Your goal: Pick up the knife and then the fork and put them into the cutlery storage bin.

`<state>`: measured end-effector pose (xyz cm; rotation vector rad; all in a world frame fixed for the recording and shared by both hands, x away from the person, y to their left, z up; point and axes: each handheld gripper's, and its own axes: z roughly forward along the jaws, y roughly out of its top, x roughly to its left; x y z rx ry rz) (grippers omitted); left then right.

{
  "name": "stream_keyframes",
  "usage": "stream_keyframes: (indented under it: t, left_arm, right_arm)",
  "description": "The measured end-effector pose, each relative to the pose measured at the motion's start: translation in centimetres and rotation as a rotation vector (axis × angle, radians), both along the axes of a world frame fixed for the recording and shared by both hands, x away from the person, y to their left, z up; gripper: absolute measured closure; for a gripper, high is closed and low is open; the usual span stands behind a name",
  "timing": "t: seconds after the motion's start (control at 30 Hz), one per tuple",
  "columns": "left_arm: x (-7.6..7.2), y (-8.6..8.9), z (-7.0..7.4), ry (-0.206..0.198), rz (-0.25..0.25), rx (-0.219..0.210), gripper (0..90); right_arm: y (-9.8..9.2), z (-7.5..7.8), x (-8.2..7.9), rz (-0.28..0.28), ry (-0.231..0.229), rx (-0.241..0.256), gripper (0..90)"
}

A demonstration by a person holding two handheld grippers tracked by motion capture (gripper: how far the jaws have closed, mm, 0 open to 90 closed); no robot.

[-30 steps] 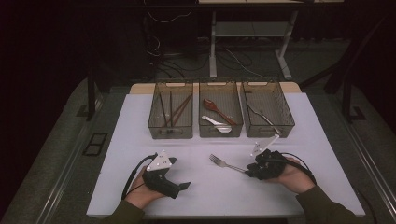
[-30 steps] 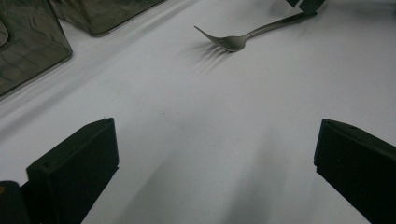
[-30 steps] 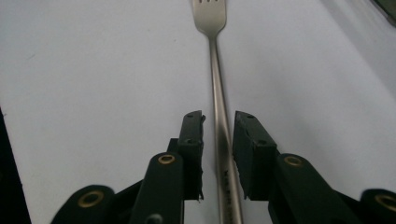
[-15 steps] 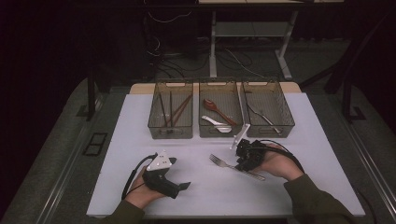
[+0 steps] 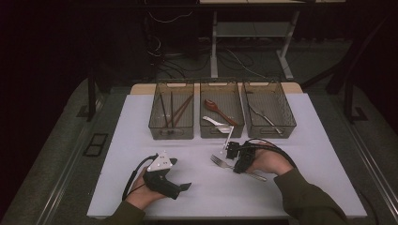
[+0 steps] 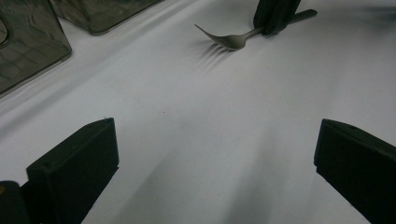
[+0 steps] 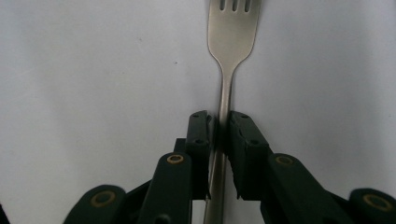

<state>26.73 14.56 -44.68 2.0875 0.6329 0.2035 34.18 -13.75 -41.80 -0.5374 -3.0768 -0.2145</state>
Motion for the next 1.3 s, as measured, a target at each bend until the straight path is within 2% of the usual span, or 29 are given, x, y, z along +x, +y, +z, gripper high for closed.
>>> stream_keyframes:
  t: [0.17,0.43,0.73,1.3]
  left_arm:
    - [0.0,0.0,0.0,-0.001,0.0,0.001,0.0]
    - [0.0,0.1,0.0,-0.001,0.001,0.001,0.0]
    - [0.0,0.0,0.0,-0.001,0.001,0.0,0.0]
    - [-0.1,0.1,0.1,-0.001,0.0,-0.001,0.0]
  right_arm:
    - [0.1,0.0,0.0,-0.001,-0.009,-0.015,82.9]
    - [-0.1,0.1,0.1,0.003,-0.003,0.0,84.2]
    - [-1.6,1.5,0.4,-0.051,-0.03,0.107,84.2]
    - [-4.2,2.5,1.1,-0.143,-0.107,0.304,84.1]
